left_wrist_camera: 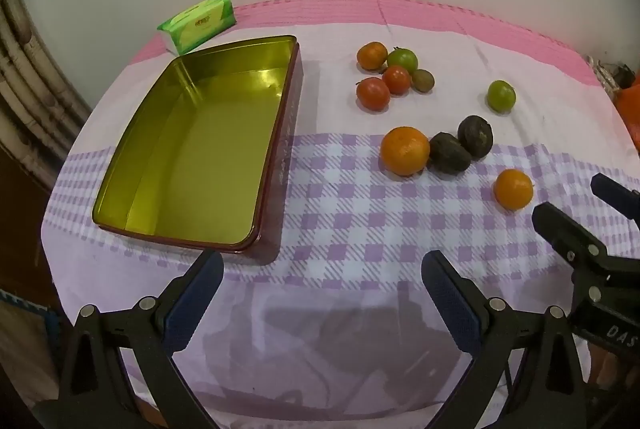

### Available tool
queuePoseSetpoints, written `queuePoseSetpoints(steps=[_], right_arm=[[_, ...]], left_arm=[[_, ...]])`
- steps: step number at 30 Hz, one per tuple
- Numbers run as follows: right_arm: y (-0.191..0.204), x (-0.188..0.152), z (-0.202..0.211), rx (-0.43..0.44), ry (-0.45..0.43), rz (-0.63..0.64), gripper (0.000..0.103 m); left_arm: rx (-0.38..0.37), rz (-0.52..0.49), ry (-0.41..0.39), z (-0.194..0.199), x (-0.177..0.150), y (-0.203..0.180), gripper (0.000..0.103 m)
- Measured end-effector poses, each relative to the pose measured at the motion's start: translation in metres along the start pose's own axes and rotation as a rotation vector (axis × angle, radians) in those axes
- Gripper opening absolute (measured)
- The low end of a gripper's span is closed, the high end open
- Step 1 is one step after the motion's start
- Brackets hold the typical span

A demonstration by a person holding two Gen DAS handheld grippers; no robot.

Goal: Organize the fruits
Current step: 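Reach the right gripper to the large yellow-orange fruit and close on it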

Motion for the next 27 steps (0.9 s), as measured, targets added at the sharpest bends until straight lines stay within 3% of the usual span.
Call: queuePoseSetpoints(steps=[16, 21, 27], right_arm=[[-0.007, 0.002, 0.001, 0.006, 0.005, -0.037, 0.094], [-0.004, -0.001, -0.002, 0.009, 0.021, -0.022, 0.084], [-0.003, -0.005, -0.005, 0.008, 0.033, -0.011, 0.08]], left_arm=[[-0.003, 0.014, 0.019, 0.002, -0.002, 0.0, 0.099], [-0.004, 0.024, 0.024, 0.001, -0.002, 0.001, 0.099], [-0.005, 0.043, 0.031, 0.001, -0.003, 0.005, 0.099]])
Point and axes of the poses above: each gripper's, at about its wrist camera, not at the fingertips, and z roughly against the way its jaws point, y to its left, x to its top, the point moved 7 cm from there along -z, roughly the way its jaws point, and after that the axes turned 1 degree about -y, right-handed, at the moved point
